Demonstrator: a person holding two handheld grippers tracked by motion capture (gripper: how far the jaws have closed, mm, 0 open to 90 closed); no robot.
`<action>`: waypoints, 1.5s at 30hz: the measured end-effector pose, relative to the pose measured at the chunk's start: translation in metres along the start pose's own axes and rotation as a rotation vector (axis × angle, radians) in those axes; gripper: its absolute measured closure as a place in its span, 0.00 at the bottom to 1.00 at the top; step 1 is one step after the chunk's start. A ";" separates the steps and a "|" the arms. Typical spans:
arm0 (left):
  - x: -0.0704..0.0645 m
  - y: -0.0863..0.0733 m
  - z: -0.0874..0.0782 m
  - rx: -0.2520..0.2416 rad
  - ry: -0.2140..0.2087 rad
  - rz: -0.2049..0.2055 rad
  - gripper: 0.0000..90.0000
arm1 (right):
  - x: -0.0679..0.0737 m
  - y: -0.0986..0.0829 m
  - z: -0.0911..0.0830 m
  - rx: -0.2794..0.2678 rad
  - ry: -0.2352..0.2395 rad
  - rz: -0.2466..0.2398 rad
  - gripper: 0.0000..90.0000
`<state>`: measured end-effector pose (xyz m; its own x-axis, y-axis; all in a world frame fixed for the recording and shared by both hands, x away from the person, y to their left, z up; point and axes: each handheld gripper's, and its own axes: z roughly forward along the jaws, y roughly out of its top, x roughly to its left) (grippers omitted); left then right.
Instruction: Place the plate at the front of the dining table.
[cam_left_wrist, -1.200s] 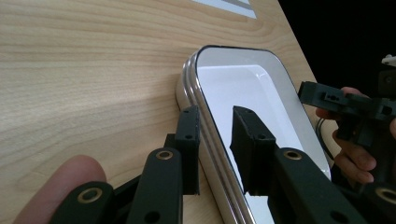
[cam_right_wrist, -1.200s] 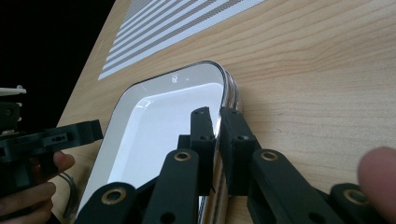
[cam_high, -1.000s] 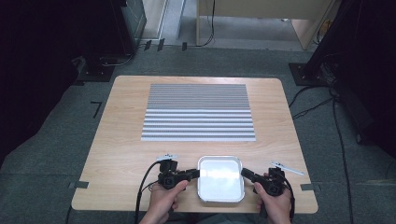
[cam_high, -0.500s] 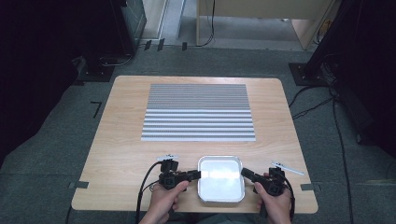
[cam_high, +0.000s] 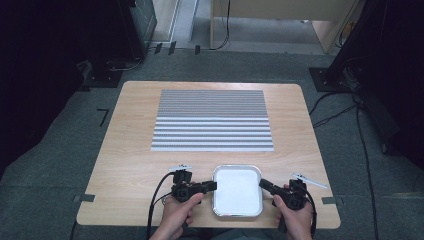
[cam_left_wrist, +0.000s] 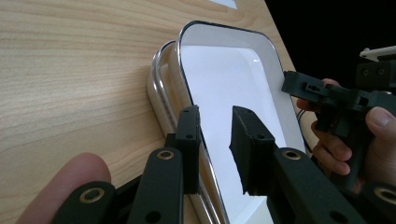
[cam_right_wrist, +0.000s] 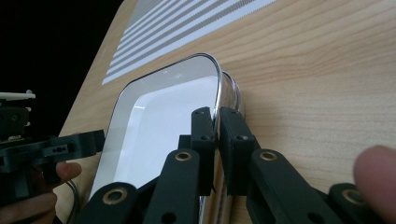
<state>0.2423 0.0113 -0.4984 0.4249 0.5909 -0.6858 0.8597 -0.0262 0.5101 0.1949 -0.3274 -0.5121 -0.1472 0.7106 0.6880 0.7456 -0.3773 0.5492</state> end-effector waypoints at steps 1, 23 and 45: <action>-0.002 0.001 0.000 -0.004 -0.004 0.004 0.81 | 0.000 0.000 -0.001 -0.010 0.001 -0.001 0.96; -0.030 -0.006 0.019 -0.002 0.201 0.253 0.78 | 0.016 -0.002 -0.004 -0.059 -0.181 -0.171 0.96; -0.050 -0.022 0.029 -0.074 0.352 0.359 0.79 | 0.030 -0.013 0.002 -0.114 -0.301 -0.094 1.00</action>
<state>0.2104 -0.0411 -0.4911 0.5582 0.7910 -0.2504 0.6491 -0.2283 0.7256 0.1817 -0.3001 -0.4998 -0.0006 0.8823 0.4706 0.6576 -0.3542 0.6649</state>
